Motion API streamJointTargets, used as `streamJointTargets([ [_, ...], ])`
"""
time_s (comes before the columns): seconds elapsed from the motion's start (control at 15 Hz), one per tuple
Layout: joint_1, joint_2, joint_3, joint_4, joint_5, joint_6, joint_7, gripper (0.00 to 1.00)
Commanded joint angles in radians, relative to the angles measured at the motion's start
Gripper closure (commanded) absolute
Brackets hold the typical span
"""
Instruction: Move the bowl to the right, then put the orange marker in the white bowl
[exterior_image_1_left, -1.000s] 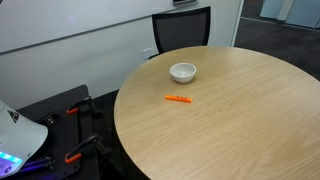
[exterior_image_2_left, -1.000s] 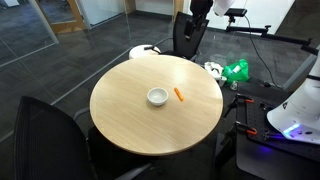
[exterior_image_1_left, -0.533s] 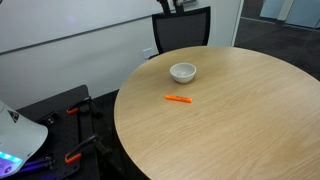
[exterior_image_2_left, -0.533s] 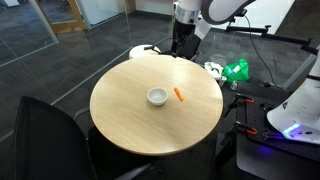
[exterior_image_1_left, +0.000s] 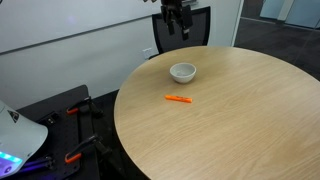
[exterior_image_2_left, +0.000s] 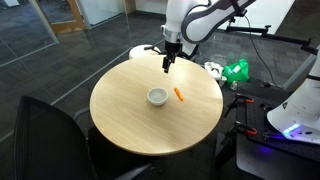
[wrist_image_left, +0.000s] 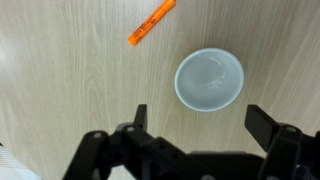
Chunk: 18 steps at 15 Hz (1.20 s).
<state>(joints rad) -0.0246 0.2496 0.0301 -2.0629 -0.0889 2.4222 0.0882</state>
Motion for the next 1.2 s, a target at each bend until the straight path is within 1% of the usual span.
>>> streamJointTargets([
  [0.0,0.003,0.092,-0.003,0.081,0.051,0.007,-0.066,0.00],
  [0.33,-0.002,0.209,-0.001,0.169,0.069,-0.008,-0.110,0.00],
  [0.67,0.001,0.310,-0.002,0.239,0.063,-0.012,-0.100,0.00],
  [1.13,-0.017,0.421,0.007,0.326,0.090,-0.022,-0.109,0.00],
])
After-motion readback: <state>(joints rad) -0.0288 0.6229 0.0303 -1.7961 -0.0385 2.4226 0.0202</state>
